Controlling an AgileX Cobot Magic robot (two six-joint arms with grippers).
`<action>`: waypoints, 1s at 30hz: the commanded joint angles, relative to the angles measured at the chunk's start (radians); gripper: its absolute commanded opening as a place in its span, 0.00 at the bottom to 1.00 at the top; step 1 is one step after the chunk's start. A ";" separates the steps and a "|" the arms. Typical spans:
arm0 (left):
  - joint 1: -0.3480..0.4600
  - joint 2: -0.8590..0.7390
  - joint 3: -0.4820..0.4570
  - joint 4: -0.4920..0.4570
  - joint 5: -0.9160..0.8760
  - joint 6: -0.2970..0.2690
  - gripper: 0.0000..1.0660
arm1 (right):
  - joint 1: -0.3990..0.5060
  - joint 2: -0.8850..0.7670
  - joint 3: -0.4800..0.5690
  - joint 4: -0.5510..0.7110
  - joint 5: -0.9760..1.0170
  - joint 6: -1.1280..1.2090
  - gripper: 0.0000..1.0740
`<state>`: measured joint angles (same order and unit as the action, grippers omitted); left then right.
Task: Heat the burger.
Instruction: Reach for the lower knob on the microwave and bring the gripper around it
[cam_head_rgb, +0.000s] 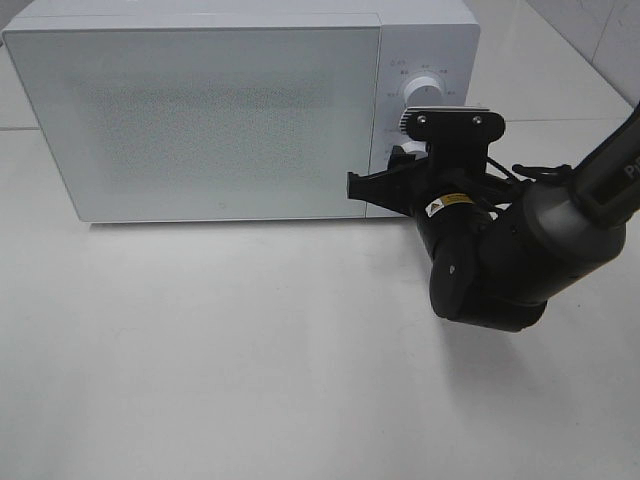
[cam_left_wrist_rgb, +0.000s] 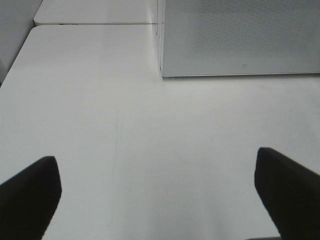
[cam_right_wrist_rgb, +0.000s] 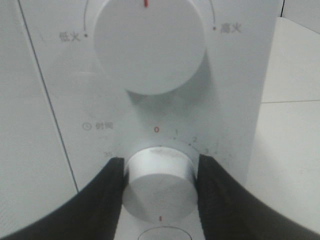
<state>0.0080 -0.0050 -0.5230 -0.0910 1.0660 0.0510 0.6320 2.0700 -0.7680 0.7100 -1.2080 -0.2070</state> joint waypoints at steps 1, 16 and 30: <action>0.004 -0.019 0.000 -0.005 -0.004 -0.006 0.92 | 0.000 -0.008 -0.008 -0.017 -0.111 0.035 0.00; 0.004 -0.019 0.000 -0.005 -0.004 -0.006 0.92 | 0.000 -0.008 -0.008 -0.095 -0.163 0.475 0.00; 0.004 -0.019 0.000 -0.004 -0.004 -0.006 0.92 | 0.000 -0.008 -0.003 -0.162 -0.191 0.833 0.00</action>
<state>0.0080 -0.0050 -0.5230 -0.0910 1.0660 0.0510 0.6200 2.0700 -0.7580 0.6670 -1.2090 0.5820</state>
